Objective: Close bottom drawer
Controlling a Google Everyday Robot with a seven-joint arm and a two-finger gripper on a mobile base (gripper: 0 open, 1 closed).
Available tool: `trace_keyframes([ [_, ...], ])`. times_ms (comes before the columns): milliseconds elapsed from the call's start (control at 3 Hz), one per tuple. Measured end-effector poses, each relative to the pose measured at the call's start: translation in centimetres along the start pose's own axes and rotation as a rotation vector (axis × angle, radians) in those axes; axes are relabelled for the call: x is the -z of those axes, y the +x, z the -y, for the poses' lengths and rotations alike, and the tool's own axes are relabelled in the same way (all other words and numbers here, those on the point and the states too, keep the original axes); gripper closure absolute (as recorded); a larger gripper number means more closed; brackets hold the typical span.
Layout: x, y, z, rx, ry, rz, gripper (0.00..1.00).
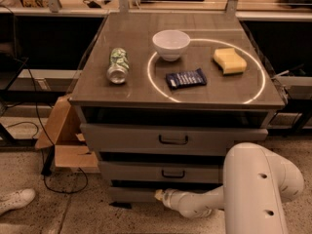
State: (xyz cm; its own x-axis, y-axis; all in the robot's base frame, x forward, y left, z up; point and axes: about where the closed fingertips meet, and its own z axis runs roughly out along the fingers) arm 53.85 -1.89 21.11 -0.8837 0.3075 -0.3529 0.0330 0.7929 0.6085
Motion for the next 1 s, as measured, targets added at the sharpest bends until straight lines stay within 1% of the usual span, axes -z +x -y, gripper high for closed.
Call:
trace_keyframes([
  [333,-0.34,-0.69,-0.56,0.008,-0.01,0.012,1.0],
  [667,-0.53,-1.2,-0.78,0.001,-0.017,0.026,1.0],
  [1000,-0.3,-1.05,-0.68,-0.002,-0.015,0.022,1.0],
])
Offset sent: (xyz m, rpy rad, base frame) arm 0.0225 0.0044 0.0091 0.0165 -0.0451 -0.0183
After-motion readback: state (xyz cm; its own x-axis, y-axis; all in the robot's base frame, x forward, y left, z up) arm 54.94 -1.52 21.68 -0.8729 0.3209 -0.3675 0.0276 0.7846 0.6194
